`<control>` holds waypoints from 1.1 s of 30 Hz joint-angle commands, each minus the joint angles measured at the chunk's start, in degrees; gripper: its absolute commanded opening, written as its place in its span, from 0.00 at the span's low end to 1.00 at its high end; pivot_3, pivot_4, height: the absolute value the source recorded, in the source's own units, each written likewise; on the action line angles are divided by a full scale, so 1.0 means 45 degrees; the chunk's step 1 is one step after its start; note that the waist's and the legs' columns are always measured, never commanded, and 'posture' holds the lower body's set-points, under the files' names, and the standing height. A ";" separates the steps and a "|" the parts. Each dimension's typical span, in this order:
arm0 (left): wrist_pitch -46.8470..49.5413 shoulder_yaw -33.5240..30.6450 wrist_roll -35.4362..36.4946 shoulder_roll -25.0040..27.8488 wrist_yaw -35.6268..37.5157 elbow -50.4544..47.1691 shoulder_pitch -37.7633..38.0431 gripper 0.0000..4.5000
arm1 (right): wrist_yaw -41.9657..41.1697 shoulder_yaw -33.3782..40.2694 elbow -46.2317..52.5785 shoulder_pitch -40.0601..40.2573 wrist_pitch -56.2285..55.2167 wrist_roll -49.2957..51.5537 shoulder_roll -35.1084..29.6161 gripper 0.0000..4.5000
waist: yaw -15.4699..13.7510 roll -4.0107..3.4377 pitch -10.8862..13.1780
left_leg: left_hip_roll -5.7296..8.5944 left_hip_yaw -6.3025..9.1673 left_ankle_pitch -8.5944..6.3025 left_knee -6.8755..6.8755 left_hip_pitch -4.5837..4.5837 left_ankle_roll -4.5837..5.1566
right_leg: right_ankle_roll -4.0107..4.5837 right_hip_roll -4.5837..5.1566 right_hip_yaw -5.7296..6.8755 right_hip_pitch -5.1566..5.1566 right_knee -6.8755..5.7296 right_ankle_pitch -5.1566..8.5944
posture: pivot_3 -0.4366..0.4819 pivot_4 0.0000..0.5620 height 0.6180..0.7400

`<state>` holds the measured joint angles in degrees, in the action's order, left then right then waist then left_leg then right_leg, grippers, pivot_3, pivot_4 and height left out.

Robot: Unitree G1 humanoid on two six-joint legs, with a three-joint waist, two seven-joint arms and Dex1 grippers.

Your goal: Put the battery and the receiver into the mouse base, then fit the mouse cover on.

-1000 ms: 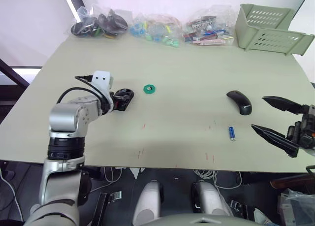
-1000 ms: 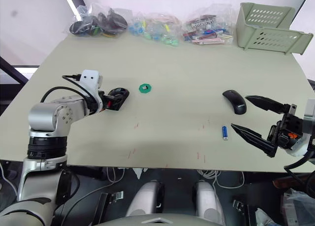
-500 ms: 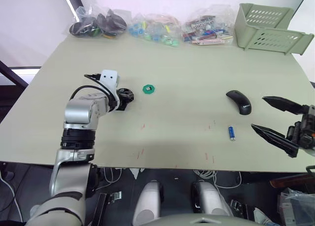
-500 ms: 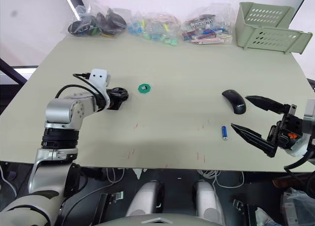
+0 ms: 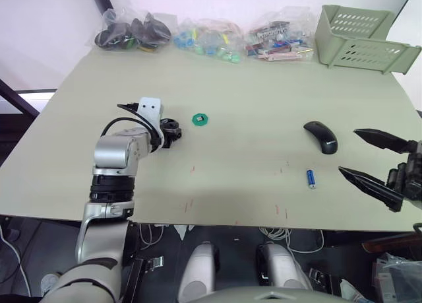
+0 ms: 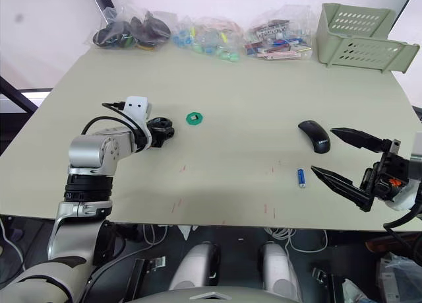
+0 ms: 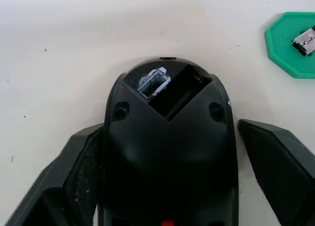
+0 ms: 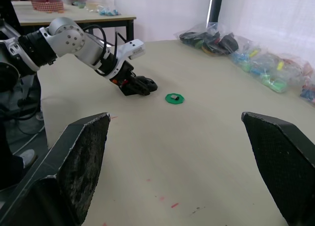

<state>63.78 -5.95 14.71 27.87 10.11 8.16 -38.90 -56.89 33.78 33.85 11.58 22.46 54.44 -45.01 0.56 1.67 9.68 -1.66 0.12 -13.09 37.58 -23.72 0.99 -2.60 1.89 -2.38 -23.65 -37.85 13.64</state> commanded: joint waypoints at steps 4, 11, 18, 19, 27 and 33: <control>0.0445 -0.0386 -0.0075 -0.0123 -0.0114 -0.0806 0.0124 0.65 | -0.0536 0.0507 0.0260 0.0255 -0.0250 0.0068 -0.0153 1.00 | 0.0001 0.0000 0.0000 | 0.0006 0.0001 0.0000 0.0000 0.0001 0.0000 | -0.0001 0.0004 0.0001 0.0002 0.0000 0.0000 | 0.48 0.27 1.00; 0.0875 -0.0425 0.0126 0.0022 0.0212 -0.1500 0.0324 0.65 | -0.1094 0.0815 0.0243 0.0938 -0.0815 -0.0329 0.0205 1.00 | -0.0002 0.0000 0.0000 | 0.0010 0.0006 0.0000 0.0000 0.0000 0.0000 | -0.0002 0.0007 0.0003 0.0002 0.0000 0.0001 | 0.48 0.27 1.00; 0.0674 -0.0218 0.0015 0.0508 0.0861 -0.1658 0.0555 0.65 | -0.1704 0.1677 0.0134 0.1906 -0.1428 -0.0317 0.0671 1.00 | 0.0005 0.0000 0.0000 | 0.0011 0.0007 0.0001 0.0001 0.0003 -0.0001 | -0.0002 0.0007 0.0003 0.0002 -0.0003 0.0002 | 0.48 0.27 1.00; 0.0627 -0.0231 0.0011 0.0537 0.0919 -0.1626 0.0559 0.65 | -0.1769 0.1774 0.0122 0.2032 -0.1473 -0.0298 0.0712 1.00 | 0.0006 0.0000 0.0000 | 0.0011 0.0008 0.0001 0.0001 0.0004 -0.0001 | -0.0002 0.0007 0.0003 0.0003 -0.0004 0.0002 | 0.48 0.27 1.00; 0.0273 -0.0122 -0.0006 0.0969 0.1631 -0.1524 0.0622 0.65 | -0.1923 0.2136 0.0223 0.2770 -0.1786 -0.0337 0.1146 1.00 | 0.0007 0.0000 0.0000 | 0.0011 0.0010 0.0002 0.0002 0.0003 -0.0004 | -0.0001 0.0007 0.0004 0.0003 -0.0004 0.0002 | 0.48 0.27 1.00; 0.0154 -0.0059 0.0148 0.1397 0.2296 -0.1921 0.0847 0.65 | -0.1825 0.2112 0.0344 0.3115 -0.2000 -0.0385 0.1362 1.00 | 0.0012 0.0000 0.0000 | 0.0011 0.0006 0.0002 0.0003 0.0003 -0.0003 | -0.0002 0.0010 0.0002 0.0003 -0.0003 0.0002 | 0.48 0.27 1.00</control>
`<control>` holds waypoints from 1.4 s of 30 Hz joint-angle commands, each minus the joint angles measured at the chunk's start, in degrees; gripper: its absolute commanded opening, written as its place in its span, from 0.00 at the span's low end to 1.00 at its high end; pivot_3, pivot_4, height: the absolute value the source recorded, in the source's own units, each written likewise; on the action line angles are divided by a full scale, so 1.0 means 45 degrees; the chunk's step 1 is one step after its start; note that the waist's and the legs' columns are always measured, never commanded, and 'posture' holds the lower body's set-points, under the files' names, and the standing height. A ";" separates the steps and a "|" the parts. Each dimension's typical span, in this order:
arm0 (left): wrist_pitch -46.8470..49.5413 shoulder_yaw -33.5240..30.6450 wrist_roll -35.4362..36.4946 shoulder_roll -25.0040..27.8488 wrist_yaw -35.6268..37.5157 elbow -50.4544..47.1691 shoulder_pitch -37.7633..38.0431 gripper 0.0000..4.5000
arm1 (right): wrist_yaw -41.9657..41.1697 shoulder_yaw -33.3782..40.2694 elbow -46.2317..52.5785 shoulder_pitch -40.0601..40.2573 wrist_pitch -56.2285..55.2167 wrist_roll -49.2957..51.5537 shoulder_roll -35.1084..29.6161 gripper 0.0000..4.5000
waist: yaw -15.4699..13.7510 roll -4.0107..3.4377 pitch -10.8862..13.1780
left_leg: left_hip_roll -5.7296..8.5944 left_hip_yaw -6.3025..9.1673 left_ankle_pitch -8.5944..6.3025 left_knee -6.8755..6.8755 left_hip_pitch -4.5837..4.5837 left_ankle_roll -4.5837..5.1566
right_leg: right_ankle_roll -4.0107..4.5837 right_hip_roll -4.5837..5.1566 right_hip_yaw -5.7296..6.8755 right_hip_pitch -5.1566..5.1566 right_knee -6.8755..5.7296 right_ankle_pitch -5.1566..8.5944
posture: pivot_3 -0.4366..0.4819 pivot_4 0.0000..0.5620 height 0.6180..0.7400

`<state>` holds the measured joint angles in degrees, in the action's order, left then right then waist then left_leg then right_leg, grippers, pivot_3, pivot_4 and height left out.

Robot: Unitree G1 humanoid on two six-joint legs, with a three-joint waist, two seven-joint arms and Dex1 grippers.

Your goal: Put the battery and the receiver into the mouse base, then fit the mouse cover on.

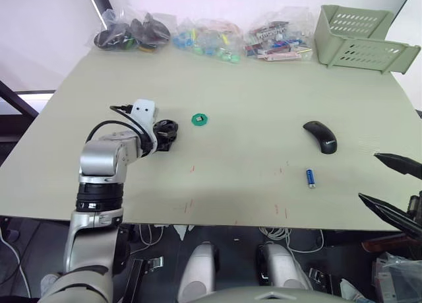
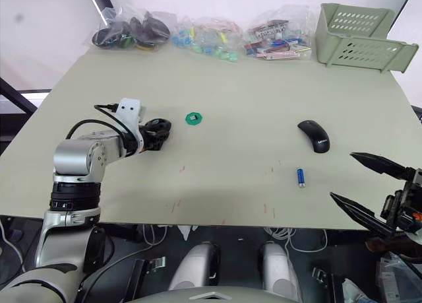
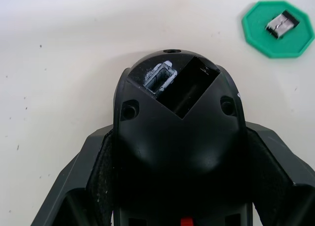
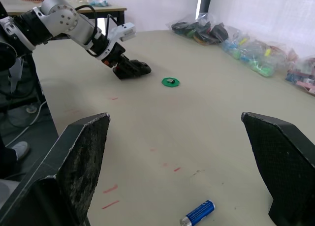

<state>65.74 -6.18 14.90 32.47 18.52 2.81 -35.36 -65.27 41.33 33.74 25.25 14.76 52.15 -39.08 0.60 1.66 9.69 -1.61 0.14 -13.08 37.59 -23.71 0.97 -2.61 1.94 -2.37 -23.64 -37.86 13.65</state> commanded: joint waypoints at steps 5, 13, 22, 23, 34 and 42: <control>-0.0682 0.0062 0.0835 0.1190 0.2167 -0.1659 0.0476 0.65 | 0.0186 0.0406 0.0537 0.0222 -0.0321 0.0193 0.0108 1.00 | 0.0003 -0.0001 0.0000 | -0.0003 0.0002 0.0000 0.0000 0.0003 -0.0001 | 0.0003 -0.0001 0.0001 0.0000 -0.0003 0.0001 | 0.48 0.27 1.00; -0.2898 0.0803 0.2408 0.3008 0.6812 -0.3424 0.1340 0.65 | 0.0342 0.0352 0.0926 0.0763 -0.0600 0.0079 0.0588 1.00 | -0.0029 -0.0004 -0.0001 | -0.0001 -0.0011 0.0000 0.0000 0.0000 -0.0001 | 0.0005 0.0012 -0.0002 0.0000 0.0004 0.0003 | 0.48 0.27 1.00; -0.7236 0.3844 0.1183 0.3963 1.1137 -0.3191 0.0965 0.65 | 0.0808 0.0452 0.1685 0.1431 -0.0541 0.0319 0.0763 1.00 | -0.0035 -0.0011 -0.0003 | -0.0005 -0.0026 0.0001 0.0001 0.0008 0.0001 | 0.0050 0.0007 -0.0014 0.0000 0.0004 0.0034 | 0.48 0.27 1.00; -0.7705 0.4264 0.0969 0.3773 1.1573 -0.2843 0.0645 0.65 | 0.0832 0.0519 0.1826 0.1624 -0.0476 0.0399 0.0756 1.00 | -0.0075 -0.0011 -0.0003 | -0.0005 -0.0027 0.0001 0.0002 0.0007 0.0002 | 0.0041 0.0006 -0.0014 0.0000 0.0004 0.0039 | 0.48 0.27 1.00; -0.9954 0.6929 -0.1522 0.1616 1.2821 -0.0145 -0.1729 0.65 | 0.0950 0.0701 0.2346 0.2286 -0.0378 0.0373 0.0509 1.00 | -0.0089 -0.0013 -0.0003 | -0.0004 -0.0024 0.0001 0.0043 -0.0009 0.0005 | -0.0005 -0.0003 -0.0017 0.0003 -0.0001 0.0061 | 0.48 0.27 1.00; -0.9713 0.7966 -0.2993 0.0318 1.2614 0.0649 -0.2543 0.65 | 0.1155 0.0778 0.2670 0.2612 -0.0315 0.0391 0.0438 1.00 | -0.0080 -0.0016 -0.0002 | -0.0006 -0.0013 0.0000 0.0089 -0.0022 0.0006 | -0.0008 -0.0008 -0.0010 0.0009 -0.0013 0.0061 | 0.48 0.27 1.00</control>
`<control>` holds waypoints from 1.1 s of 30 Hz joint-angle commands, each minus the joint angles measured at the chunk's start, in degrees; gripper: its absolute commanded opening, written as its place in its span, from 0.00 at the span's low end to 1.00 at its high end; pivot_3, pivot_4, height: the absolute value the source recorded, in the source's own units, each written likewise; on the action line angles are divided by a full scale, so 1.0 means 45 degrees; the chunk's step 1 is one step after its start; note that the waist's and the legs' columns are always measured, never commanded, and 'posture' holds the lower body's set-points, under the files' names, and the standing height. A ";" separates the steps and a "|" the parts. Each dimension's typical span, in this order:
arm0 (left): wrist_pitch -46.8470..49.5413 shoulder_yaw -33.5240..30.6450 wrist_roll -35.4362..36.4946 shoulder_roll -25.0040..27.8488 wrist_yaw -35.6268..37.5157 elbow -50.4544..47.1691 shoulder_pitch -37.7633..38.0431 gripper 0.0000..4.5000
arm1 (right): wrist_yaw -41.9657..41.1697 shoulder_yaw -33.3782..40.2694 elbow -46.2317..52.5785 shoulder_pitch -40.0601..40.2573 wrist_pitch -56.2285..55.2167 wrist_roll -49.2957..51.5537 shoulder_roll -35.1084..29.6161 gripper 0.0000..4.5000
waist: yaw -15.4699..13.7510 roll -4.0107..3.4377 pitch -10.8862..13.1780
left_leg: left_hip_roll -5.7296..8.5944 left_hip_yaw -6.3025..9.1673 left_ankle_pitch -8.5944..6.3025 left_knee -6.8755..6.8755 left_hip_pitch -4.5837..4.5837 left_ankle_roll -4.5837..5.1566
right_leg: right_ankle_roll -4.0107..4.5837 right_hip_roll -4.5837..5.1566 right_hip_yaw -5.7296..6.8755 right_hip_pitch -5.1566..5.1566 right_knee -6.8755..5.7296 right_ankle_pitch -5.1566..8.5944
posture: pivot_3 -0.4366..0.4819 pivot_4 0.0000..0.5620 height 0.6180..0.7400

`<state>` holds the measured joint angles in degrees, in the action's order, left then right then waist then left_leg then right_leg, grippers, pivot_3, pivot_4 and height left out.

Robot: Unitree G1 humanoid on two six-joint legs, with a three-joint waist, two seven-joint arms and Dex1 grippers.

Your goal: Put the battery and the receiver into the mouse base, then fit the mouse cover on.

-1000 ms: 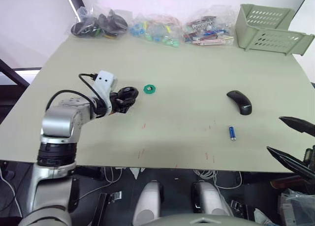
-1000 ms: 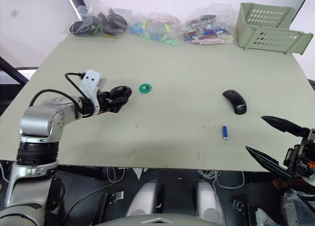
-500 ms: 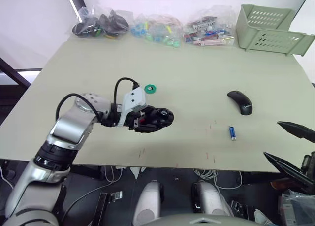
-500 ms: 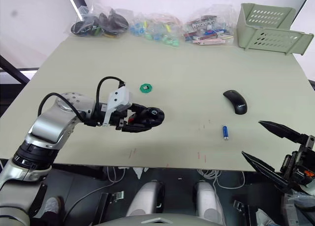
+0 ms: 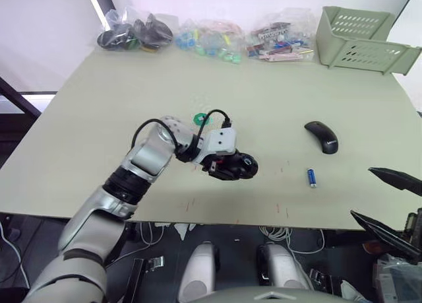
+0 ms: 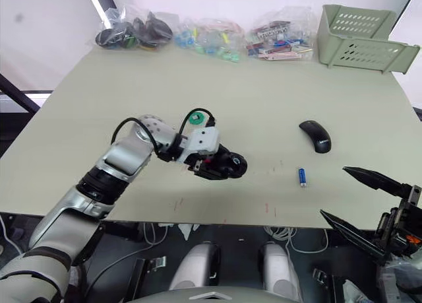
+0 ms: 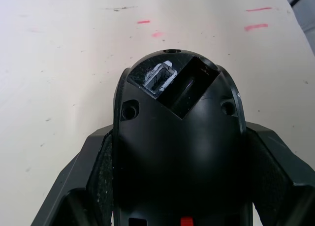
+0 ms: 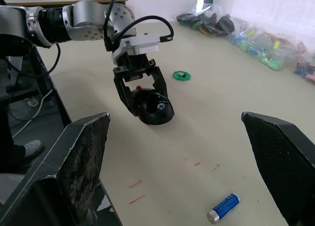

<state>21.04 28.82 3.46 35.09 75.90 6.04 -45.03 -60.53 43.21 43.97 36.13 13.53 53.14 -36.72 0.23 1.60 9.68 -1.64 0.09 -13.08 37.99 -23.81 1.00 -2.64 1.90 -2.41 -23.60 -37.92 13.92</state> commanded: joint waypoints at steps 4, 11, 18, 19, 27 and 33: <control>0.0505 0.0506 -0.1154 -0.0883 -0.0637 -0.0008 -0.0648 0.65 | 0.0136 0.0445 0.0443 0.0330 -0.0070 0.0232 -0.0116 1.00 | -0.0010 -0.0001 0.0000 | -0.0001 0.0004 0.0000 0.0012 -0.0003 0.0001 | -0.0001 0.0000 0.0003 0.0003 -0.0004 0.0000 | 0.48 0.27 1.00; 0.1971 0.1024 -0.1677 -0.1577 -0.0578 0.0142 -0.1294 0.65 | 0.0157 0.0519 0.0418 0.0505 -0.0190 0.0084 -0.0024 1.00 | 0.0007 -0.0004 0.0000 | 0.0001 0.0008 -0.0002 0.0023 -0.0010 0.0002 | -0.0004 -0.0001 0.0003 0.0004 -0.0003 0.0000 | 0.48 0.27 1.00; 0.1447 0.1425 -0.2384 -0.2218 -0.1259 0.1277 -0.1144 0.65 | 0.0605 0.0357 0.0808 0.0986 -0.0050 -0.0040 0.0205 1.00 | 0.0010 -0.0005 0.0001 | 0.0000 0.0012 -0.0002 0.0024 -0.0012 0.0003 | -0.0005 -0.0003 0.0005 0.0004 -0.0003 0.0000 | 0.48 0.27 1.00; 0.1198 0.1574 -0.2569 -0.2239 -0.1361 0.1473 -0.1045 0.65 | 0.0761 0.0346 0.0884 0.1083 0.0018 -0.0073 0.0257 1.00 | 0.0009 -0.0007 0.0000 | 0.0000 0.0011 -0.0002 0.0024 -0.0011 0.0003 | -0.0005 -0.0002 0.0003 0.0004 -0.0003 0.0000 | 0.48 0.27 1.00; 0.1600 0.1486 -0.2545 -0.2333 -0.1166 0.1309 -0.0749 0.65 | 0.3836 -0.0738 0.2079 0.1849 0.2217 -0.1542 0.0006 1.00 | -0.0072 -0.0023 -0.0014 | -0.0001 0.0014 -0.0003 0.0027 -0.0007 0.0002 | -0.0002 0.0005 0.0007 0.0012 -0.0001 0.0003 | 0.48 0.27 1.00; 0.1720 0.1470 -0.2518 -0.2340 -0.1165 0.1214 -0.0679 0.65 | 0.9684 -0.3416 0.2797 -0.0433 0.6492 -0.2274 0.0205 1.00 | -0.0096 -0.0014 -0.0025 | -0.0007 0.0009 -0.0003 0.0027 -0.0004 0.0002 | -0.0001 0.0007 0.0003 0.0011 0.0000 0.0003 | 0.48 0.27 1.00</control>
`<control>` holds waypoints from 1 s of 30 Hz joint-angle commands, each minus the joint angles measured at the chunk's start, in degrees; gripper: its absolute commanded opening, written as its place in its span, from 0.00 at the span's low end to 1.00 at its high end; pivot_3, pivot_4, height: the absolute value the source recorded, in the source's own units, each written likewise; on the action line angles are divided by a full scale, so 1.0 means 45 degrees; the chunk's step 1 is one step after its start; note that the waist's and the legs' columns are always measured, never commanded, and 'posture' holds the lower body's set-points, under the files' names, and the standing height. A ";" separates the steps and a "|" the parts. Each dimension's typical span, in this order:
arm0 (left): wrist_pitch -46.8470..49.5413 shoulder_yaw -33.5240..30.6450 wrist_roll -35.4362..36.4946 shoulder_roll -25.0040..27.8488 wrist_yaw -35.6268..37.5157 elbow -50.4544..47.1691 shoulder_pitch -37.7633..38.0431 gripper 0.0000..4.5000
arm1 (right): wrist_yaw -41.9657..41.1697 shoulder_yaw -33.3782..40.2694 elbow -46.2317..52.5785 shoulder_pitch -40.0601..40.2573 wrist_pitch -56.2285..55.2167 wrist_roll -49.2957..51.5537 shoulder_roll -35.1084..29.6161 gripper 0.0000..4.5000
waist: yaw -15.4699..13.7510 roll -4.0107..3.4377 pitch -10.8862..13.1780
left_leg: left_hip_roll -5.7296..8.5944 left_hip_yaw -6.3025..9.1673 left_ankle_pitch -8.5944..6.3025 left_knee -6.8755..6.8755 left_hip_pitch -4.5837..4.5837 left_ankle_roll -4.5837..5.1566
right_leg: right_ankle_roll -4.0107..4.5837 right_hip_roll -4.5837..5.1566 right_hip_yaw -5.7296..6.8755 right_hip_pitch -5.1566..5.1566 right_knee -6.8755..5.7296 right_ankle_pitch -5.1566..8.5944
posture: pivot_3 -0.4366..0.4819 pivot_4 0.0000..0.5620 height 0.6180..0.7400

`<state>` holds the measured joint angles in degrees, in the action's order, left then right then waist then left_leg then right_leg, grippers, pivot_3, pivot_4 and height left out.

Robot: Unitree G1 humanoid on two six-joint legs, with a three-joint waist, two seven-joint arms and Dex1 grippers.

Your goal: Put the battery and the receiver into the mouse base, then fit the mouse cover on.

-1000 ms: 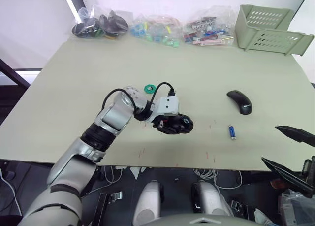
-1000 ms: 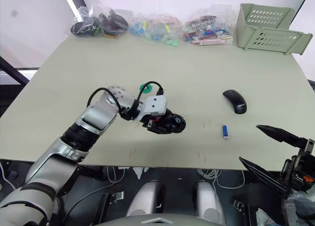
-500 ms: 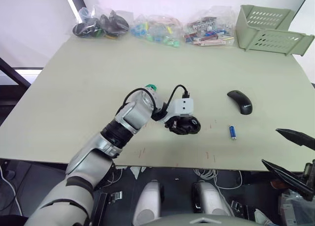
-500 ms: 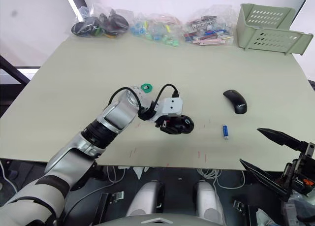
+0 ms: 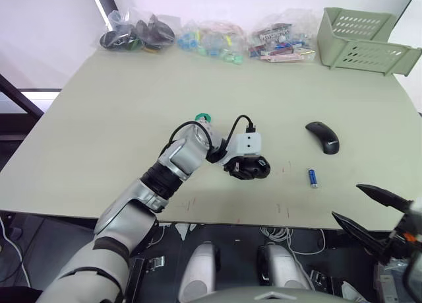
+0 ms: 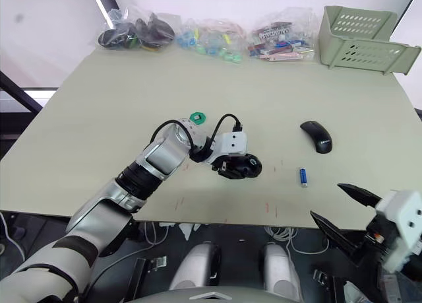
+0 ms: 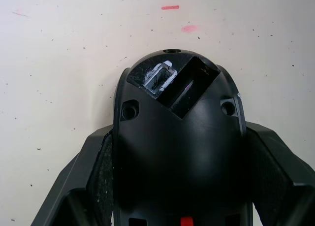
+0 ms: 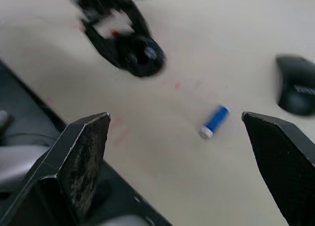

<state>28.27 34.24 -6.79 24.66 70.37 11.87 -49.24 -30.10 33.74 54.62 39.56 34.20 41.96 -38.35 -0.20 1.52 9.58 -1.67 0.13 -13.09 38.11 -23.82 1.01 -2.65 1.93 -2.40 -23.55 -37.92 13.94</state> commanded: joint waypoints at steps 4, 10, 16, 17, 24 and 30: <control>0.0106 0.0232 -0.0260 -0.0017 -0.0012 -0.0074 0.0279 0.65 | 0.5089 -0.2941 0.0793 -0.2616 0.3335 0.0288 0.1518 1.00 | -0.0048 -0.0041 -0.0013 | -0.0004 0.0008 0.0000 0.0001 -0.0011 0.0000 | 0.0003 -0.0005 0.0008 -0.0007 0.0002 0.0001 | 0.48 0.27 1.00; 0.0146 0.0120 -0.0279 -0.0022 -0.0167 -0.0009 0.0239 0.65 | 0.8624 -0.5343 0.0623 -0.4813 0.5564 -0.0685 0.3455 0.65 | -0.0058 -0.0049 -0.0023 | -0.0009 0.0011 0.0000 0.0001 -0.0010 0.0001 | 0.0002 -0.0017 -0.0003 -0.0009 -0.0001 0.0000 | 0.48 0.27 1.00; 0.0081 0.0159 -0.0302 -0.0045 -0.0219 -0.0019 0.0242 0.65 | 0.9751 -0.5439 -0.0095 -0.6647 0.7560 -0.0988 0.4395 0.57 | -0.0043 -0.0050 -0.0024 | -0.0009 0.0005 -0.0001 0.0009 -0.0012 0.0002 | 0.0001 -0.0021 0.0001 -0.0007 0.0000 0.0000 | 0.48 0.27 1.00; 0.0096 0.0165 -0.0297 -0.0061 -0.0219 -0.0023 0.0241 0.65 | 0.9832 -0.5321 -0.0174 -0.6874 0.7830 -0.1020 0.4527 0.57 | -0.0049 -0.0050 -0.0024 | -0.0012 0.0005 -0.0001 0.0009 -0.0012 0.0002 | 0.0001 -0.0025 0.0002 -0.0007 -0.0002 -0.0001 | 0.48 0.27 1.00; 0.0108 0.0180 -0.0310 -0.0070 -0.0254 -0.0015 0.0300 0.65 | 0.9681 -0.5238 -0.0301 -0.7546 0.8616 -0.1388 0.4949 0.57 | -0.0043 -0.0051 -0.0024 | -0.0011 0.0007 -0.0001 0.0009 -0.0013 0.0003 | -0.0001 -0.0027 0.0003 -0.0007 -0.0002 -0.0001 | 0.48 0.27 1.00; 0.0239 0.0160 -0.0302 -0.0079 -0.0320 -0.0123 0.0372 0.65 | 0.9953 -0.6730 -0.0877 -0.6368 0.6376 -0.3496 0.5458 0.57 | -0.0047 -0.0052 -0.0025 | -0.0010 0.0008 -0.0001 0.0007 -0.0013 0.0003 | -0.0001 -0.0028 0.0005 -0.0007 0.0001 -0.0001 | 0.48 0.27 1.00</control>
<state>28.55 34.05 -6.71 24.30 69.65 11.54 -48.81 14.12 4.61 50.49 10.01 66.50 29.03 -14.44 -0.42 1.28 9.46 -1.71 0.16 -13.09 38.14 -23.88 1.02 -2.65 1.81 -2.38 -23.58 -37.91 13.93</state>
